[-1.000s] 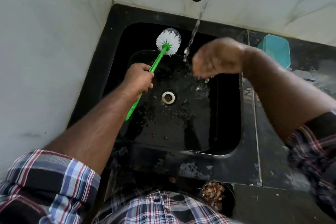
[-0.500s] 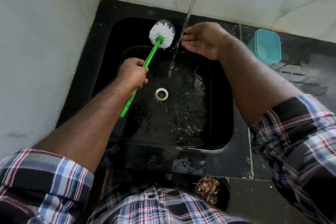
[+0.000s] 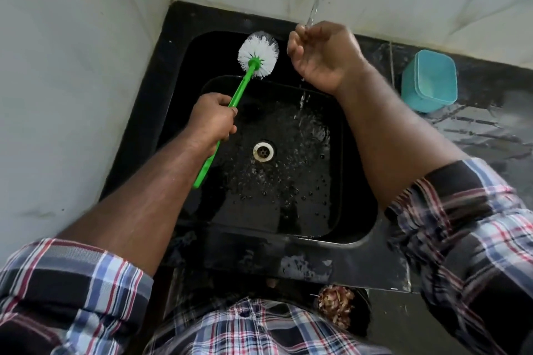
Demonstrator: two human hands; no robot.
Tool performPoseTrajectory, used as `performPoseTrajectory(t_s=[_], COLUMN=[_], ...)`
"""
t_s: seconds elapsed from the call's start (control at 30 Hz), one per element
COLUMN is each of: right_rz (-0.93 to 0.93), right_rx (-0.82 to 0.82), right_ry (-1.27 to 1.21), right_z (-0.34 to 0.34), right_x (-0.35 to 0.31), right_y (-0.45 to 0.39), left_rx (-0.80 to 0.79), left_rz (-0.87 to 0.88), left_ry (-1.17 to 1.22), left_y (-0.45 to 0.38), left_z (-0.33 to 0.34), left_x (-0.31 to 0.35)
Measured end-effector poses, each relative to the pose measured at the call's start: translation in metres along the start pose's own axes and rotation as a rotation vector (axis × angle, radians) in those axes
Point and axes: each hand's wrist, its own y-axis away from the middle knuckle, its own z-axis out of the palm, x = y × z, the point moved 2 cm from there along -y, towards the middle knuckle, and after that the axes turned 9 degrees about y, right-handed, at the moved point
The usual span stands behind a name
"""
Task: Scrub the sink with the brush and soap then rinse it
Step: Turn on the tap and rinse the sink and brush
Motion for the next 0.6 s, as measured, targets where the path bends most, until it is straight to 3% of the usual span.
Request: performPoseTrajectory(t_s=[0.1,0.17,0.23,0.3,0.37,0.43,0.6], right_rz=[0.105,0.381,0.593,0.538,0.338,0.151,-0.031], right_rx=[-0.085,-0.257,-0.367,-0.202,0.088,0.265,0.373], right_ry=[0.712,1.179,1.404,1.380,1.203,1.030,0.598], right_z=[-0.007,-0.021,-0.039,-0.056,-0.068,-0.069,-0.046], right_x=[0.013,0.029,0.039,0.038,0.029,0.019,0.009], right_y=[0.032,0.059,0.075,0.071,0.054,0.037,-0.002], left_rx=[-0.003,-0.002,0.001,0.004,0.009,0.015,0.019], left_rz=[-0.005,-0.010,-0.010,-0.007,-0.002,0.004,0.010], left_ry=[0.001,0.003,0.011,0.012,0.014,0.014,0.019], left_y=[-0.002,-0.004,-0.006,-0.007,-0.008,-0.008,-0.007], left_z=[-0.004,-0.007,-0.010,-0.011,-0.012,-0.013,-0.014], left_x=[0.000,-0.001,-0.001,0.000,0.002,0.004,0.007])
